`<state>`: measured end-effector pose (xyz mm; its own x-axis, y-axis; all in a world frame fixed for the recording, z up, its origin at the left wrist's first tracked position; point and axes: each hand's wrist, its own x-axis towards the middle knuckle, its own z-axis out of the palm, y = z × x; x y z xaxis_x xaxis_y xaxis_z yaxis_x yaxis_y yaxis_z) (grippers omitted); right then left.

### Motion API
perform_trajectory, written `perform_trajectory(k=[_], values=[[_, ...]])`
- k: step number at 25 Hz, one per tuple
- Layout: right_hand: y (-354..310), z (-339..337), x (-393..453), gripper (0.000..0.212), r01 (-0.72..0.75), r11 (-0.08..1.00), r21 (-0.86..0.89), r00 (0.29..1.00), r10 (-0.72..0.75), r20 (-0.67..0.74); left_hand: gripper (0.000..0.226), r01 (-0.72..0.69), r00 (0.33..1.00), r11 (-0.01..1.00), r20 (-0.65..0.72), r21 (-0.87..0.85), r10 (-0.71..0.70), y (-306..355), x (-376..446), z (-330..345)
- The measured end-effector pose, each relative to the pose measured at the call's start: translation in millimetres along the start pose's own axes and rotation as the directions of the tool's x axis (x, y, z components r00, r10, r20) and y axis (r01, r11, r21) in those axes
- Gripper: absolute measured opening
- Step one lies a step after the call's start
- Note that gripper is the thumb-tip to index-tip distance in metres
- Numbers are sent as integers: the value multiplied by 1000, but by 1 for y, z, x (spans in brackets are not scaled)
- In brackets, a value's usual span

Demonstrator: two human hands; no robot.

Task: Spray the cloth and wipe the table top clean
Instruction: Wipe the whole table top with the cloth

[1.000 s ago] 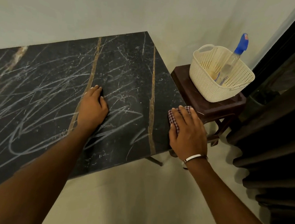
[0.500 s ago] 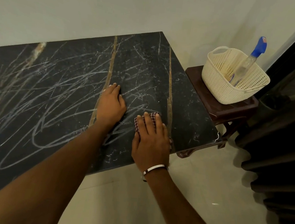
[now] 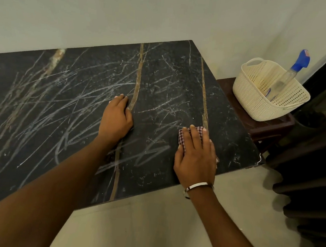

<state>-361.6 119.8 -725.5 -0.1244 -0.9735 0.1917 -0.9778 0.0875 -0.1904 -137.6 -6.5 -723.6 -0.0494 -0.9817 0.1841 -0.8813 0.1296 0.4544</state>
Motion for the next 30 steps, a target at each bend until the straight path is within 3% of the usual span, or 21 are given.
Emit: perform_trajectory(k=[5,8,12,15,21,24,30], values=[[-57,10,-8,53,112,993,35,993,-113,22,48,46,999,999,-11,-1,-46,-19,9,-8],[-39,7,2,51,160,983,87,986,-164,33,48,38,999,999,-4,-8,-38,-28,12,-11],[0,1,32,54,6,1000,-24,999,-4,53,47,40,999,999,-26,-31,-40,-30,10,-10],[-10,3,37,54,-61,997,-56,997,63,46,47,41,998,999,-53,-25,-42,-29,11,-7],[-75,12,32,52,76,996,51,995,-79,67,48,54,997,998,-57,-12,-54,-26,10,-8],[-67,14,35,51,136,989,52,988,-139,65,48,63,996,998,-53,-29,-65,-26,9,-11],[-23,13,64,55,11,997,-83,995,-2,98,48,58,997,998,-57,-36,-60,-25,8,-10]])
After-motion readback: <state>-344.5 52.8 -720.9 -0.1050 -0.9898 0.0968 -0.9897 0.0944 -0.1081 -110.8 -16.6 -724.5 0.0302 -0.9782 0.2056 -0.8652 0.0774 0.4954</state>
